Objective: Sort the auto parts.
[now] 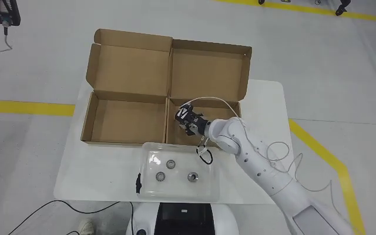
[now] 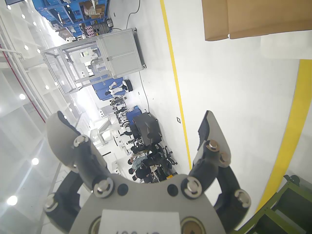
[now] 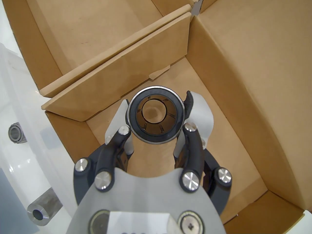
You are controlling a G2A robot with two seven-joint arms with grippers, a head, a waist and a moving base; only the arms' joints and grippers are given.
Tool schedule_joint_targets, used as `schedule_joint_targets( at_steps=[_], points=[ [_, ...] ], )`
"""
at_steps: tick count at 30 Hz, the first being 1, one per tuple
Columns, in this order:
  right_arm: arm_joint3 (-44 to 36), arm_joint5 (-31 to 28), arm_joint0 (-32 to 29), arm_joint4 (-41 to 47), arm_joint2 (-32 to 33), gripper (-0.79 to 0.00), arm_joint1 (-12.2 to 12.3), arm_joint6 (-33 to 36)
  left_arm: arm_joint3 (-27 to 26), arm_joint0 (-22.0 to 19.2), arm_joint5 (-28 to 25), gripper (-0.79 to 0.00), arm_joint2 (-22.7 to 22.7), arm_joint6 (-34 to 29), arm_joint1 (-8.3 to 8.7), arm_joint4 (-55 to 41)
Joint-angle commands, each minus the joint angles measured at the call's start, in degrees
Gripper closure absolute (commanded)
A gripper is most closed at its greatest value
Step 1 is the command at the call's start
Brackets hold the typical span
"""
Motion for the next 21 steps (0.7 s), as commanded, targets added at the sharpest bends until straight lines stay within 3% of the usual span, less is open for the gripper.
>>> schedule_joint_targets(
  at_steps=[1,4,6,7,9,11,15,21],
  points=[
    [0.4,0.8,0.2,-0.3,-0.4,-0.028,-0.3,0.1,0.0,0.0,0.0,-0.785,0.0,0.0,0.0,0.0],
    [0.9,1.3,0.5,-0.5,-0.8,-0.132,-0.6,-0.1,0.0,0.0,0.0,-0.785,0.0,0.0,0.0,0.0],
    [1.2,2.0,0.5,-1.0,-0.8,-0.317,-0.8,-0.3,0.0,0.0,0.0,-0.785,0.0,0.0,0.0,0.0],
    [1.3,2.5,0.5,-1.4,-0.9,-0.345,-0.8,-0.6,0.0,0.0,0.0,-0.785,0.0,0.0,0.0,0.0],
    [1.6,3.1,0.2,-1.7,-0.8,-0.369,-0.9,-0.8,0.0,0.0,0.0,-0.785,0.0,0.0,0.0,0.0],
    [1.8,3.2,0.0,-1.8,-0.7,-0.446,-1.0,-1.1,0.0,0.0,0.0,-0.785,0.0,0.0,0.0,0.0],
    [1.5,3.1,-0.5,-1.9,-0.1,-0.468,-1.0,-2.2,0.0,0.0,0.0,-0.785,0.0,0.0,0.0,0.0],
    [-2.6,2.7,-2.3,-3.2,1.8,-0.563,-0.4,-2.2,0.0,0.0,0.0,-0.785,0.0,0.0,0.0,0.0]
  ],
)
